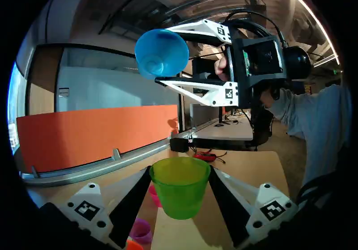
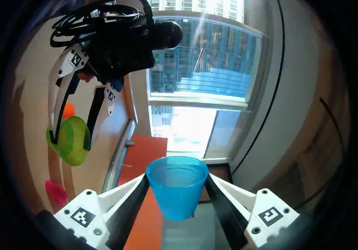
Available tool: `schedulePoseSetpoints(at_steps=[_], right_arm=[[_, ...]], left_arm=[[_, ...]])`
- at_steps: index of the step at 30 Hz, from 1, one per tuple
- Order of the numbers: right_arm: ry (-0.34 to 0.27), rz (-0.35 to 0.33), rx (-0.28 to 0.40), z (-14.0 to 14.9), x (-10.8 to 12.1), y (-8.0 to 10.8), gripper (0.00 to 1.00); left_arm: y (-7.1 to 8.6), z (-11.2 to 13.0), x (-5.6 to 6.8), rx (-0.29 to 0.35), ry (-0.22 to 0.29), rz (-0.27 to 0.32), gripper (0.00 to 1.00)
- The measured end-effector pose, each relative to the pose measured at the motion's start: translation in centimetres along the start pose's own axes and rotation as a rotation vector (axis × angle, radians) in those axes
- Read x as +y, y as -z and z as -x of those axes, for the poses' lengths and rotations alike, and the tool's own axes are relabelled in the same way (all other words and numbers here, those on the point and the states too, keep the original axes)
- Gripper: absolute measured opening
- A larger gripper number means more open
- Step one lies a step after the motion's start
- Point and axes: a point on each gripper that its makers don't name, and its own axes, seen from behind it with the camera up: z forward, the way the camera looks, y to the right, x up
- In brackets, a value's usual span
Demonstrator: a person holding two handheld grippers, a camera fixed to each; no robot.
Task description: Pour water
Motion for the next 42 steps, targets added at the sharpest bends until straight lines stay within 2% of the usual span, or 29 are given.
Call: schedulePoseSetpoints(at_steps=[8,14,22,32,42], right_arm=[[-0.056,-0.009,0.014,-0.3,-0.5,0.4,0.91],[-0.179,-0.005,0.022,-0.3,-0.5,0.8,0.9],[-0.432,-0.001,0.059,-1.4,-0.5,1.3,0.9],[-0.795,-0.025,0.12,-3.0,-1.3,2.0,0.9],[-1.176,-0.067,0.124,-2.9,-2.3,1.8,0.9]], left_arm=[[0.1,-0.2,0.0,0.003,0.0,0.001,0.89],[0.3,-0.3,0.0,0.004,-0.002,0.001,0.89],[0.4,-0.6,-0.1,0.008,-0.011,-0.004,0.89],[0.6,-1.0,-0.2,0.012,-0.017,-0.007,0.89],[0.8,-1.3,-0.4,0.017,-0.024,-0.013,0.89]])
